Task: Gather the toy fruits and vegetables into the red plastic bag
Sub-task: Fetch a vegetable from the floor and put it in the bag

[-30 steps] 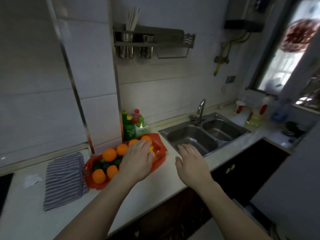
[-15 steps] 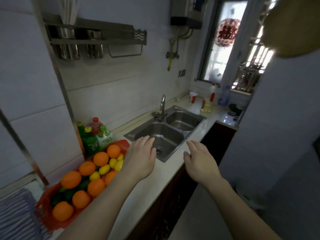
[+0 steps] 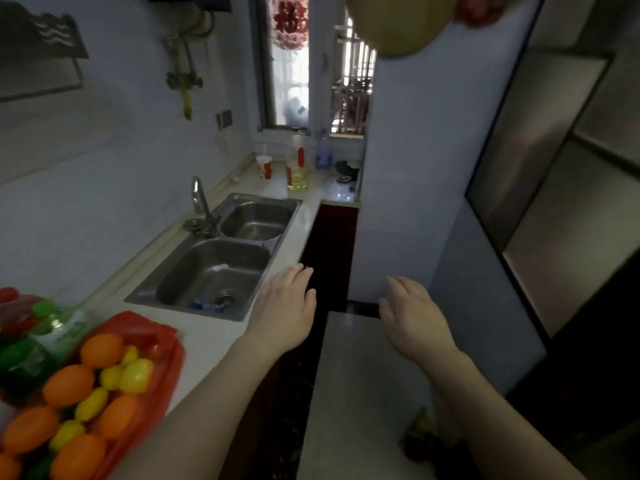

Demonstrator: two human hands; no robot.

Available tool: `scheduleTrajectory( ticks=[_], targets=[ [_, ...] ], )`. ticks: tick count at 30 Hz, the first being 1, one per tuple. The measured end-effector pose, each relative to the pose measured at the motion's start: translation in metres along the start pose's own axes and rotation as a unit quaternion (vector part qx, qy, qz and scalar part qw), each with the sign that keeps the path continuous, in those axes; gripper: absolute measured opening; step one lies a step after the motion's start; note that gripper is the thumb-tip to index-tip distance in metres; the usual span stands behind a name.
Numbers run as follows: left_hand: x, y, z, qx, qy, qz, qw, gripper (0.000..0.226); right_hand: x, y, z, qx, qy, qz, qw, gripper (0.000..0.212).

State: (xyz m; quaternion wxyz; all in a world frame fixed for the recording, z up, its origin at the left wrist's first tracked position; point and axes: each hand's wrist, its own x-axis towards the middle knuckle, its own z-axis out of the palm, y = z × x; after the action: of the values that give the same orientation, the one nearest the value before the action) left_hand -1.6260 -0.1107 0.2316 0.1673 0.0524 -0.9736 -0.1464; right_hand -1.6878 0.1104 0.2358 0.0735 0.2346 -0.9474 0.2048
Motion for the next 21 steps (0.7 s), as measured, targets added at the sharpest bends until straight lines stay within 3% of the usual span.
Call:
scheduleTrajectory(
  ticks=[10, 21],
  targets=[
    [0.078, 0.114, 0.083, -0.032, -0.058, 0.06, 0.996, 0.049, 0.006, 0.145, -0.034, -0.006, 0.039, 0.096, 0.995, 0.042],
    [0.123, 0.167, 0.173, -0.039, -0.153, 0.112, 0.981, 0.051, -0.007, 0.237, -0.03, -0.025, 0.026, 0.179, 0.983, 0.042]
  ],
)
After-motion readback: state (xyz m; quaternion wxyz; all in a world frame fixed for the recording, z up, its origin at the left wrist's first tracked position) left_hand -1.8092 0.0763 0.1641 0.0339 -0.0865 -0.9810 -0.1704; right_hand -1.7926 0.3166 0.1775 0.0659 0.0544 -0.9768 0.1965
